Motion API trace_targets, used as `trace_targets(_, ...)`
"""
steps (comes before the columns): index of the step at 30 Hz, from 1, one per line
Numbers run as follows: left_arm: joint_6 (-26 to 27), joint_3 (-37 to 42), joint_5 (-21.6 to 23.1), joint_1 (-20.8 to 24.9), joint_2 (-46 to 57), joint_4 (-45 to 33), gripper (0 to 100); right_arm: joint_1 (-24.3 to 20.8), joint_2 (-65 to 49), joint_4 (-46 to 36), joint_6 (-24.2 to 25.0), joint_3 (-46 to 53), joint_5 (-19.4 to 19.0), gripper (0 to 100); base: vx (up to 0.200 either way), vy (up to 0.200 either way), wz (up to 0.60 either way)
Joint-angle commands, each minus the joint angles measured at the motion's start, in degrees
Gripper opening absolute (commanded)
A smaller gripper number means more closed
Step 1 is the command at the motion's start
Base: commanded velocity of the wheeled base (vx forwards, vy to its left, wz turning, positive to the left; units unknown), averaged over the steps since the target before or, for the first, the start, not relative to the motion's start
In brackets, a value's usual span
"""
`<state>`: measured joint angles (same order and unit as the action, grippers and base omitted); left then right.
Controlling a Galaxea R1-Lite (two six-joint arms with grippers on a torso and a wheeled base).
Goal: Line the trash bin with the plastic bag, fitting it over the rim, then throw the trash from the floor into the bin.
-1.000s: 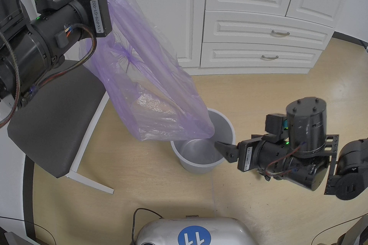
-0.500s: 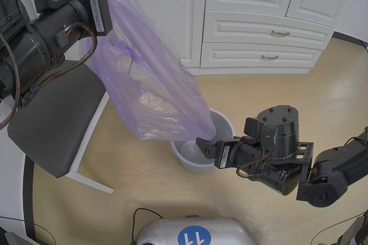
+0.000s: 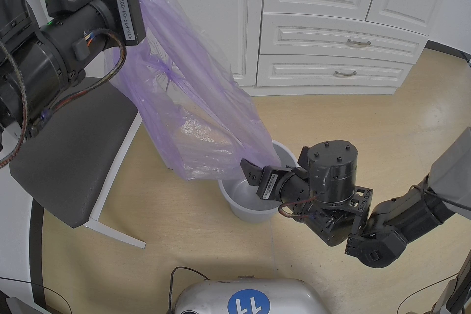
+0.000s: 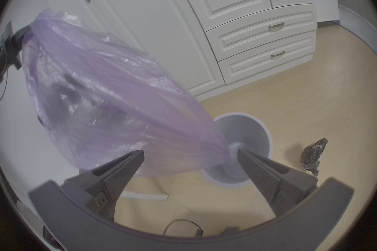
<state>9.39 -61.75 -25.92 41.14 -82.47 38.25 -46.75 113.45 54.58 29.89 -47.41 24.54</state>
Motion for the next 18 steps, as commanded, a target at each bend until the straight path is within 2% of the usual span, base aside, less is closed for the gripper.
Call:
trace_targets(1,0.0,0.0,0.0,0.0,-0.1,0.1,0,1.3,3.3,2.2,0.8,-2.1,0.8,100,0.000,0.000,0.00)
trace_targets(9,0.0,-0.1,0.0,0.0,0.2,0.1,0,2.2,4.9,5.3,1.0,-2.2,0.7,100,0.000,0.000,0.00)
trace_targets(18,-1.3,0.0,0.0,0.0,0.4,0.9,0,3.9,7.3,5.1,6.8,-4.6,-0.8,100,0.000,0.000,0.00)
